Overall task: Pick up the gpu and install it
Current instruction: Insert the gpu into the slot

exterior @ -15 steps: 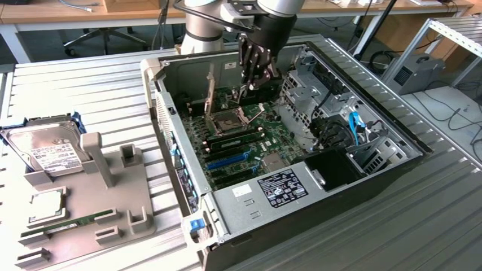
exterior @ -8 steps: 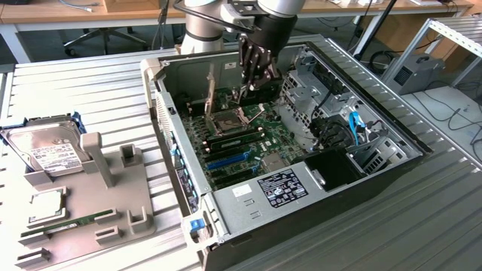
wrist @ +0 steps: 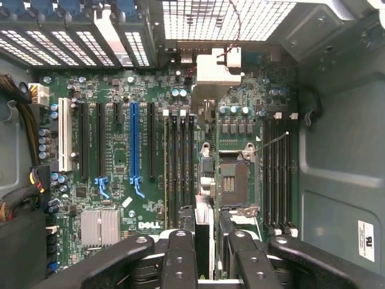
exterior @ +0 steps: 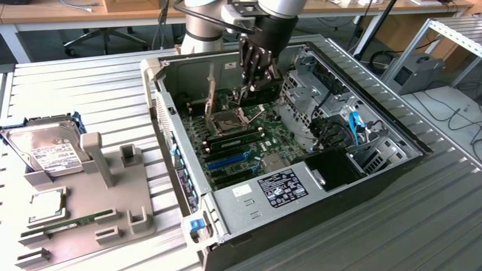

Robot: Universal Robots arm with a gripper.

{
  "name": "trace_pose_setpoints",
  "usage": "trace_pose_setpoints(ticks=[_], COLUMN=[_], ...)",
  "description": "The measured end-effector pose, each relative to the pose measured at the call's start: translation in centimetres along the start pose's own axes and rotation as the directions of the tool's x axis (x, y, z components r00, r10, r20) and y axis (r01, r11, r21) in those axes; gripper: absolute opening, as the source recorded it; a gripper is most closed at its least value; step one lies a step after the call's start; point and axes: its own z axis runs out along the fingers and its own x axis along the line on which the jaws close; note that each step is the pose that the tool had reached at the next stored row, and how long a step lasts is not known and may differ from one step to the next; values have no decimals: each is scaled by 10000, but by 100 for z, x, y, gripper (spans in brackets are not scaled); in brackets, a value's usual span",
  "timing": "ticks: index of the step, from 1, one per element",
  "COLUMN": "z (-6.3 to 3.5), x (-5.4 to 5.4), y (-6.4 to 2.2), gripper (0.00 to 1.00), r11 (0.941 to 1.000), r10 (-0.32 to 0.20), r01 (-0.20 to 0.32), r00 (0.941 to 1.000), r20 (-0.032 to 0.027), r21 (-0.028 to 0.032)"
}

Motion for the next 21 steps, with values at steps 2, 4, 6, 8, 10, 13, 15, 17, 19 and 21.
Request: trace_pose_setpoints(ticks=[2, 4, 6, 8, 10, 13, 15, 17, 19, 21], z=[0, 0, -1, -1, -2, -3, -3, -3, -3, -3], x=[6, 13, 19, 27, 94, 158, 195, 246, 277, 299], y=[0, 0, 1, 1, 4, 9, 10, 14, 16, 19], gripper=[26, 26, 26, 26, 26, 26, 26, 26, 26, 26], r11=[10000, 10000, 10000, 10000, 10000, 10000, 10000, 10000, 10000, 10000], r10=[0, 0, 0, 0, 0, 1, 1, 2, 1, 1], r01=[0, 0, 0, 0, 0, -1, -1, -2, -1, -1], r00=[10000, 10000, 10000, 10000, 10000, 10000, 10000, 10000, 10000, 10000], r20=[1, 1, 0, 0, 1, -1, 0, 0, 0, 1], r21=[0, 0, -1, 0, 0, 0, 0, 0, 0, 0])
